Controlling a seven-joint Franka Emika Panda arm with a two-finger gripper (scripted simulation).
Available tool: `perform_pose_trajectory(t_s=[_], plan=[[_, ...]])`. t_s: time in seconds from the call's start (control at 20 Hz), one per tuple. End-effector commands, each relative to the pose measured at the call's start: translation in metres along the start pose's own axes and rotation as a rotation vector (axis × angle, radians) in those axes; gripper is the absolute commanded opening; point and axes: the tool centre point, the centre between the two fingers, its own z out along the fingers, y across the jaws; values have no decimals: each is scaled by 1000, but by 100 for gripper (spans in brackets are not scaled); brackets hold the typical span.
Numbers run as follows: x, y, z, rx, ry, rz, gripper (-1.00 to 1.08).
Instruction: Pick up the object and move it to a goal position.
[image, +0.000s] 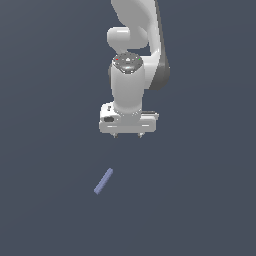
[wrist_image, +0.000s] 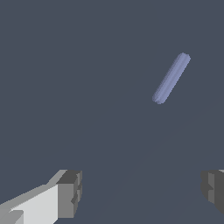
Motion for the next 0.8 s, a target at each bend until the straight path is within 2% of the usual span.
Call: perform_pose_trajectory(t_s=[0.0, 0.15, 0.45, 0.75], plan=[[0, 0, 0, 0, 0, 0, 100], [1, -7, -2, 4, 6, -6, 100], [4, -38, -13, 21, 30, -36, 100], [6, -35, -11, 20, 28, -27, 100]])
